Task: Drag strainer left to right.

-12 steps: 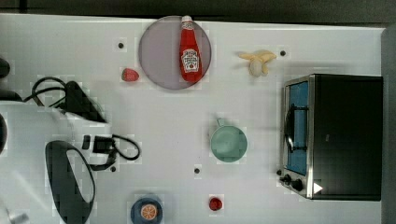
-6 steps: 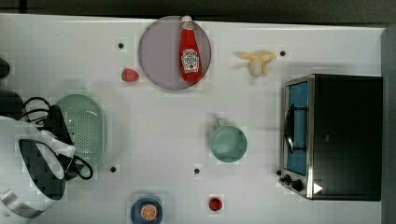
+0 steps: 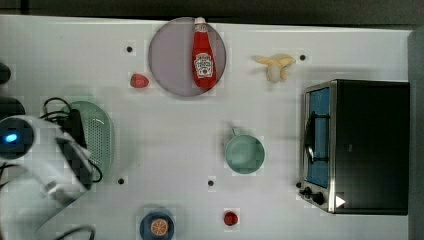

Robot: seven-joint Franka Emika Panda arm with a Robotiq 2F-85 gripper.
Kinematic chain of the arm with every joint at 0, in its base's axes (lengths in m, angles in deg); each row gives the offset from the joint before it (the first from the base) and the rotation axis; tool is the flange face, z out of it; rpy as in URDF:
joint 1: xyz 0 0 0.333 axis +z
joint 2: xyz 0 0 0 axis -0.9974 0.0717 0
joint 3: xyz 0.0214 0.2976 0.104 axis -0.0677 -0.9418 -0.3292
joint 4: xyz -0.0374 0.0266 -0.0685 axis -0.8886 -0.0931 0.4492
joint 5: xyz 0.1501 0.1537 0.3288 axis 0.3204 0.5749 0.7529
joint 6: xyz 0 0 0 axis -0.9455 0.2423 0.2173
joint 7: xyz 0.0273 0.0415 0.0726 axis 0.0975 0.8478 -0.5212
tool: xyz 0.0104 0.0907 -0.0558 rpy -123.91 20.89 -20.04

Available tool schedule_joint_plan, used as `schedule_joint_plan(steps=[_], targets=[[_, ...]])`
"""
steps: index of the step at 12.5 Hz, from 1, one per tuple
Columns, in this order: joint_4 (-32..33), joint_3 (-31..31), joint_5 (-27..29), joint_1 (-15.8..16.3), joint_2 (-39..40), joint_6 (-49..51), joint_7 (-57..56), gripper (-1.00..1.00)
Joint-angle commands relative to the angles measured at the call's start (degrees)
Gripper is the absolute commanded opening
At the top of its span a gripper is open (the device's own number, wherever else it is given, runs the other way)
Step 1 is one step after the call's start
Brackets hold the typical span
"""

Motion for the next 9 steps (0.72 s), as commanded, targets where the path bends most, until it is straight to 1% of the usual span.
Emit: schedule_joint_plan(steps=[1, 4, 9], targets=[[2.4, 3.0, 0.9, 0.1, 3.8, -5.1, 4.1, 1.00], [2.4, 7.7, 0.9, 4.0, 7.8, -9.5, 4.1, 1.00], [2.3, 16.0, 0.9, 13.5, 10.3, -11.2, 5.6, 1.00]])
